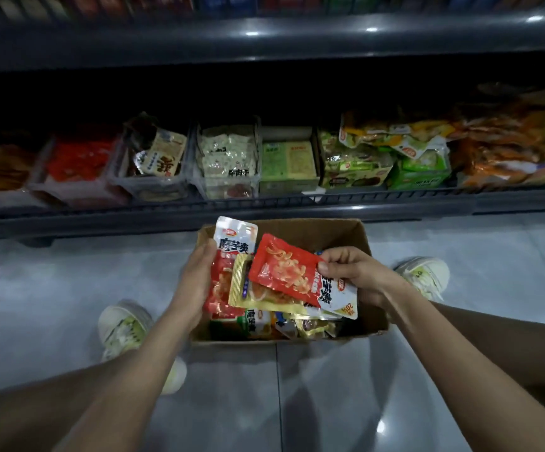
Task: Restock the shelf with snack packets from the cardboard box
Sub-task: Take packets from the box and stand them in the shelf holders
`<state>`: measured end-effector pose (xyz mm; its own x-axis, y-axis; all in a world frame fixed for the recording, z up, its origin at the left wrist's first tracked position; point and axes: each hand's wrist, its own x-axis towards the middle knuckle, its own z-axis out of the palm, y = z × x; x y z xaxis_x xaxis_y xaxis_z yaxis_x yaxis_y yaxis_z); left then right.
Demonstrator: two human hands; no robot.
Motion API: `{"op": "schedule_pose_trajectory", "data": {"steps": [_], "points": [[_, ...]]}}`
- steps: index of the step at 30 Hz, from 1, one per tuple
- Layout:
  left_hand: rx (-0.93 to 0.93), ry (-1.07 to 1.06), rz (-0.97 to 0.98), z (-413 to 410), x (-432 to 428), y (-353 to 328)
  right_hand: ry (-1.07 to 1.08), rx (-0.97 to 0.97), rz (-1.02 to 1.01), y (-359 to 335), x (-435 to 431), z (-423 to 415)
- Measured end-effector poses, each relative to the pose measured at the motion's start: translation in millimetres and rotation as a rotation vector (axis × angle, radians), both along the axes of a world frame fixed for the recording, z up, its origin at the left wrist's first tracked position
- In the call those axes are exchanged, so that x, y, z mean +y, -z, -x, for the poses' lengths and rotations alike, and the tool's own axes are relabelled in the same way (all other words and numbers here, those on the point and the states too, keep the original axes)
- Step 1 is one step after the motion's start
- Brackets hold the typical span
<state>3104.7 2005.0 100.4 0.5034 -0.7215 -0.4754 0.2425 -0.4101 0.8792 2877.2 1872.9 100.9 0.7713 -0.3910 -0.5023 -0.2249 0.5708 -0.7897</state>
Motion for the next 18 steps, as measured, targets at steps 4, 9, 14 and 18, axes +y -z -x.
{"op": "schedule_pose_trajectory", "data": {"steps": [4, 9, 14, 18], "points": [[0.178, 0.201, 0.068, 1, 0, -45, -0.113, 0.107, 0.264, -46, 8, -17], [-0.039, 0.447, 0.006, 10, -2, -79, -0.138, 0.150, 0.436, -91, 6, -40], [-0.070, 0.249, 0.131, 19, -1, -113, 0.173, 0.144, 0.488, -123, 10, -44], [-0.046, 0.046, 0.217, 20, -1, -130, 0.383, 0.132, 0.346, -135, 15, -33]]}}
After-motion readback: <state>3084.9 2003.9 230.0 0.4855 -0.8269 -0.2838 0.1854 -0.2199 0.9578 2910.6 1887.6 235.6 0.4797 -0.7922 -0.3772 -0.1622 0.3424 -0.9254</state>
